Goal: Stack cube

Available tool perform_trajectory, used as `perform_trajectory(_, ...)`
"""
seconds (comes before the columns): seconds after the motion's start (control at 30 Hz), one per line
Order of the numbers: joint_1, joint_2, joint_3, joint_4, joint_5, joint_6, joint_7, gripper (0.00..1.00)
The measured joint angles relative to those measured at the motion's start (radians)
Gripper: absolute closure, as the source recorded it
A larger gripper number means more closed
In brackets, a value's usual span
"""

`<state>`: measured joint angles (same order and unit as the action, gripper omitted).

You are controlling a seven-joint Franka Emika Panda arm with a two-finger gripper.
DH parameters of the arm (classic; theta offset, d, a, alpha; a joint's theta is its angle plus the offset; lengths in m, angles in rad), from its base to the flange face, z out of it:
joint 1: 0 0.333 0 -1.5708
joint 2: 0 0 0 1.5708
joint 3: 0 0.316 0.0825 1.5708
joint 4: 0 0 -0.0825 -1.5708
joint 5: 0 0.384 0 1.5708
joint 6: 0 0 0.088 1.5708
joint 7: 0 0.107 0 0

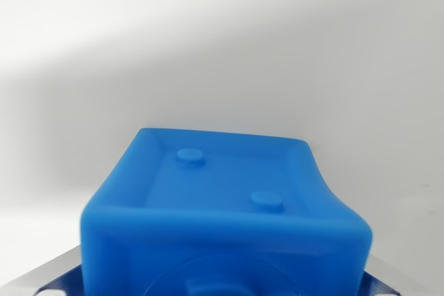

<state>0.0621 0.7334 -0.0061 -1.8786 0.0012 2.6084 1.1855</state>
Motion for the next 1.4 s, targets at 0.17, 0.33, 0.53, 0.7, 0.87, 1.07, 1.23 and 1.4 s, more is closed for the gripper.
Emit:
perform_trajectory(0.17,0.000,0.000,0.000,0.000,0.000,0.000,0.000,1.00)
perform_trajectory(0.33,0.000,-0.001,0.000,0.000,0.000,0.000,0.000,1.00)
perform_trajectory(0.53,0.000,-0.011,0.000,-0.003,0.000,-0.005,0.000,1.00)
perform_trajectory(0.7,0.000,-0.026,0.000,-0.008,0.000,-0.014,0.000,1.00)
perform_trajectory(0.87,0.000,-0.043,0.000,-0.012,0.000,-0.026,0.000,1.00)
perform_trajectory(1.07,0.000,-0.071,0.000,-0.022,0.000,-0.045,0.000,1.00)
perform_trajectory(1.23,0.000,-0.099,0.000,-0.029,0.000,-0.064,0.000,1.00)
perform_trajectory(1.4,0.000,-0.125,0.000,-0.034,0.000,-0.086,0.000,1.00)
